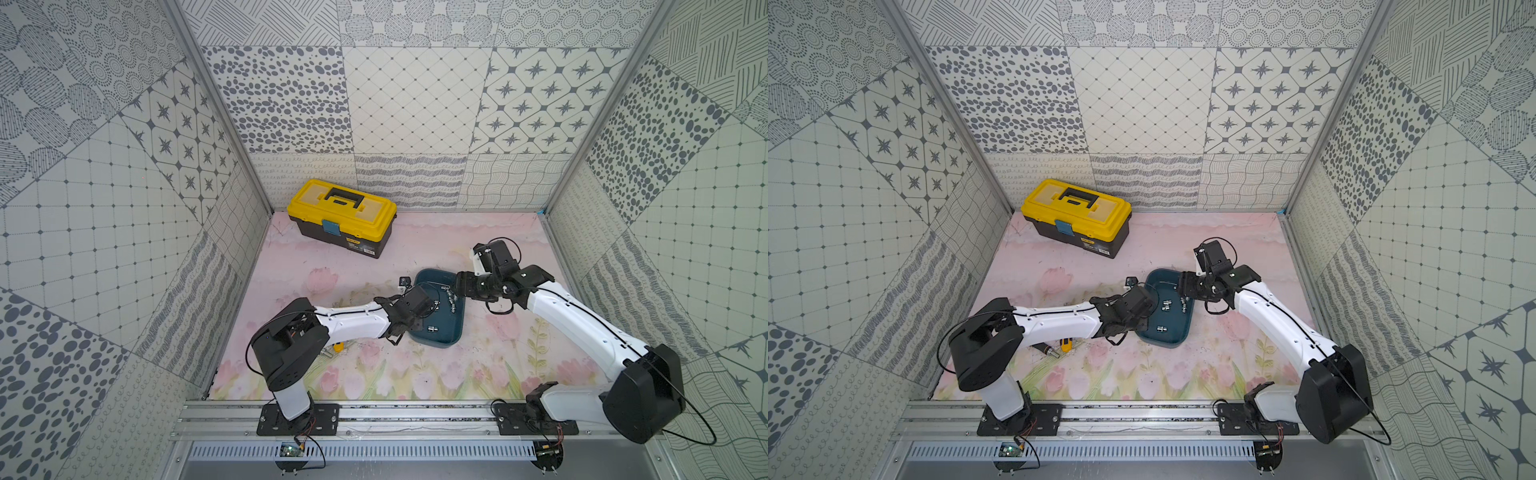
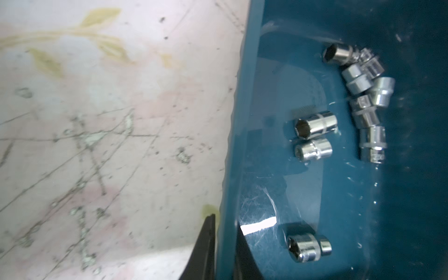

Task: Take out the socket from the storage box
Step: Move the storage box to the center of the board.

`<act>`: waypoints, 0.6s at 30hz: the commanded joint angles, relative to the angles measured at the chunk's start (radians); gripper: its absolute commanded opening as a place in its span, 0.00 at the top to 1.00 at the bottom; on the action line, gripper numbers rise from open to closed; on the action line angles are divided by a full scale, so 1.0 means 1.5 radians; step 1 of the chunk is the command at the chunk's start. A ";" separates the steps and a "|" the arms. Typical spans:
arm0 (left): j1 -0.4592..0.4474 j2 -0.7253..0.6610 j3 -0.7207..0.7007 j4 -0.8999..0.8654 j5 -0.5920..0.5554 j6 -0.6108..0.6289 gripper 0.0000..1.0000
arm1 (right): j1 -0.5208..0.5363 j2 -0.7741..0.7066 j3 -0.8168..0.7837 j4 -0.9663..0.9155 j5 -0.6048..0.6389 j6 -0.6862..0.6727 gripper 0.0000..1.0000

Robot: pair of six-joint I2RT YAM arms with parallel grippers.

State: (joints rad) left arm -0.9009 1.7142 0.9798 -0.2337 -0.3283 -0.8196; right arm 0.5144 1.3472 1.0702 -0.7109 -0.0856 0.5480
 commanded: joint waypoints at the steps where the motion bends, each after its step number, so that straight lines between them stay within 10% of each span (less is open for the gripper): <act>1: 0.015 -0.054 -0.065 0.014 -0.057 -0.080 0.86 | 0.052 0.037 0.029 0.032 0.049 0.037 0.32; 18: 0.064 -0.186 -0.122 0.010 -0.013 -0.057 0.50 | 0.178 0.215 0.123 0.078 0.127 0.088 0.38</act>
State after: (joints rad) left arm -0.8276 1.5047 0.8051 -0.2035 -0.3634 -0.9306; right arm 0.7643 1.6482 1.2301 -0.6281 0.0639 0.6460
